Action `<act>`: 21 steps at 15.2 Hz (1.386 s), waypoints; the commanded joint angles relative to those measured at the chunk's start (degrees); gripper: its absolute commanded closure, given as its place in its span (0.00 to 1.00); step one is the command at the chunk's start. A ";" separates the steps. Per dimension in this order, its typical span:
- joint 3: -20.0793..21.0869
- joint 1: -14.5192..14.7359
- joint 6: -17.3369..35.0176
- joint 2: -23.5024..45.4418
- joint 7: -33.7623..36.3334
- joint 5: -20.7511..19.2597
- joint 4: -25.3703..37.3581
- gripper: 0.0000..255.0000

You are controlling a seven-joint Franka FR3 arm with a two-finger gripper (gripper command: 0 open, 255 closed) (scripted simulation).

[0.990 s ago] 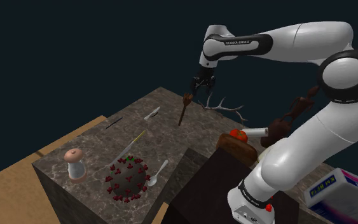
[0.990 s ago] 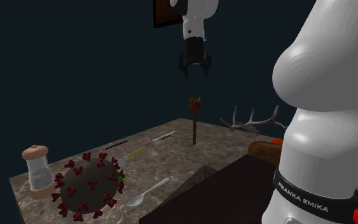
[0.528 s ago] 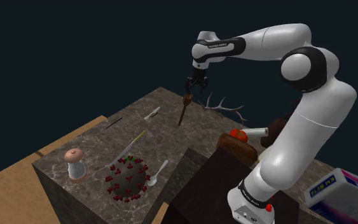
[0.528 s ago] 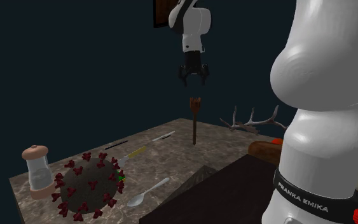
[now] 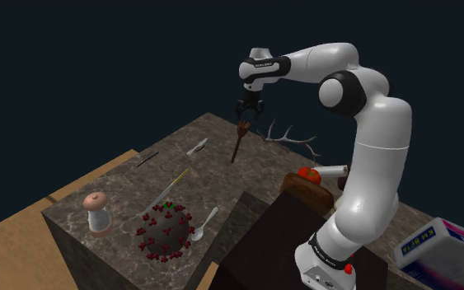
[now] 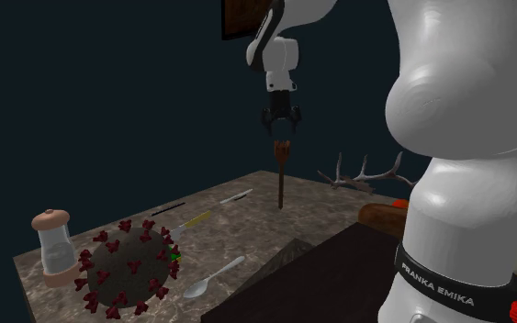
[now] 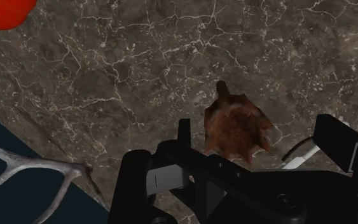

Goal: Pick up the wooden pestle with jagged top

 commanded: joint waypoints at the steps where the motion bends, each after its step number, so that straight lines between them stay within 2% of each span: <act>1: -0.23 -1.11 -0.53 4.43 0.37 0.90 4.85 0.00; 10: 0.07 -1.22 4.27 6.48 0.35 1.33 2.07 0.00; 11: 0.06 -1.23 4.33 6.43 0.32 1.33 1.96 1.00; 21: 0.02 -1.20 3.65 6.18 0.36 1.27 2.38 1.00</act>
